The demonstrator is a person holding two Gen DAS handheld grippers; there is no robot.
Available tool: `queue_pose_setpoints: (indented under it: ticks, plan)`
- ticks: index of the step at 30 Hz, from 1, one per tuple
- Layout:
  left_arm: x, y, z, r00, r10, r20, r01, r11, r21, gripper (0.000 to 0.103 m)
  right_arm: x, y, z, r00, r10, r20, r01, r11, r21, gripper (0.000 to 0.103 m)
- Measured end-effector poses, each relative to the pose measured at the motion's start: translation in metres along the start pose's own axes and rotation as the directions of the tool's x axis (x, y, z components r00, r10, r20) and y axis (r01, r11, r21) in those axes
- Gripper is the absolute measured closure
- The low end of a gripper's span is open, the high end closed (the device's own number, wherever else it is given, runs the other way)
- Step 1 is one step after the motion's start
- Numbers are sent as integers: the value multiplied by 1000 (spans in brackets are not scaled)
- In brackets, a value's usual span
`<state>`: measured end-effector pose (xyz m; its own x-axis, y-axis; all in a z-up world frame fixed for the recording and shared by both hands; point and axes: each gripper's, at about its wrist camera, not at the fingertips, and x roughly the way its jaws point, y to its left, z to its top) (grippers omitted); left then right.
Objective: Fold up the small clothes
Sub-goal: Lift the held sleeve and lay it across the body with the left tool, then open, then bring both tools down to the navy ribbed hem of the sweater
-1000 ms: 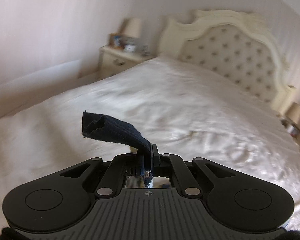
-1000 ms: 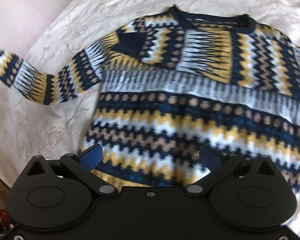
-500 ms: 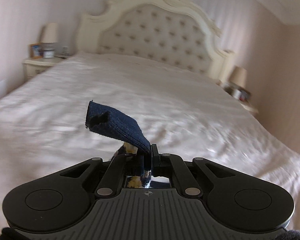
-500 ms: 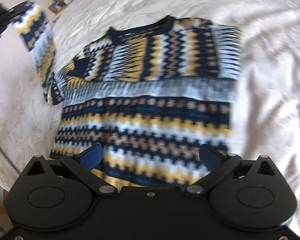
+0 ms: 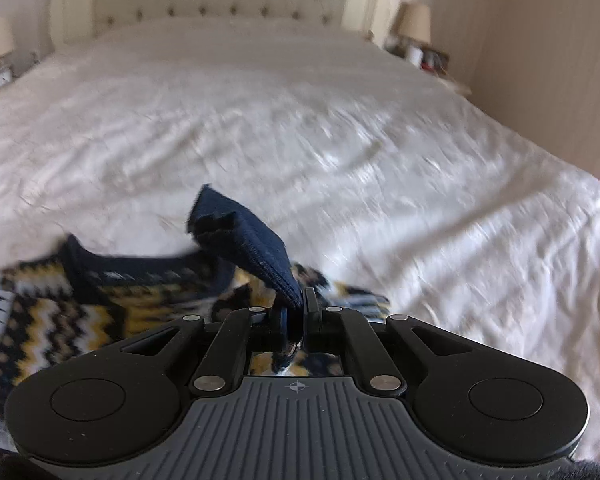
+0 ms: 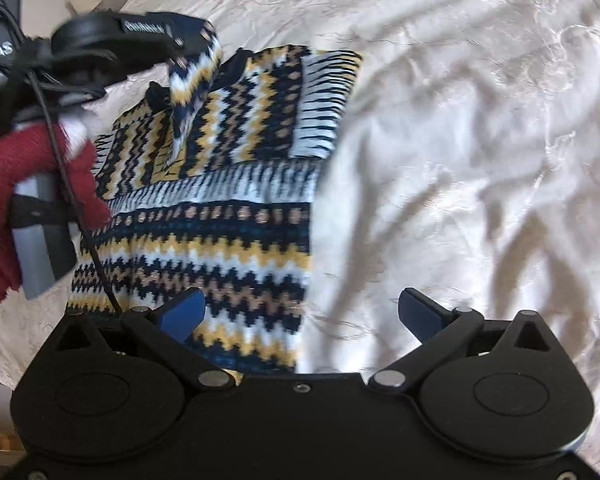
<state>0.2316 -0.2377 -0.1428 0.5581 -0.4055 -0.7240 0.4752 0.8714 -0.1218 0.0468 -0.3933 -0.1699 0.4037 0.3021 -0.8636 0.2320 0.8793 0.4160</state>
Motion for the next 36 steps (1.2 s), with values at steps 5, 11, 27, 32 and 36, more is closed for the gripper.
queue_pose_setpoints:
  ticks: [5,11,27,32,36]
  plan:
    - [12,-22,-6,997,-51,-54,54,996,68,75,2,-10,4,1000,11,-9,-11,1000,12,0]
    - [8,-29,-12,996,-69,-58,74,995,74,67,2,-13,14,1000,28,5,-28,999,14,0]
    - [-14,132,-37,973,165,-159,-166,986,8,67,21,26,20,1000,-8,27,6,998,59,0]
    - [1,191,-41,946,228,-229,-228,973,27,67,30,59,18,999,-20,31,18,998,59,0]
    - [8,233,-45,932,242,-268,-247,969,18,67,37,80,15,999,-41,31,39,997,67,0]
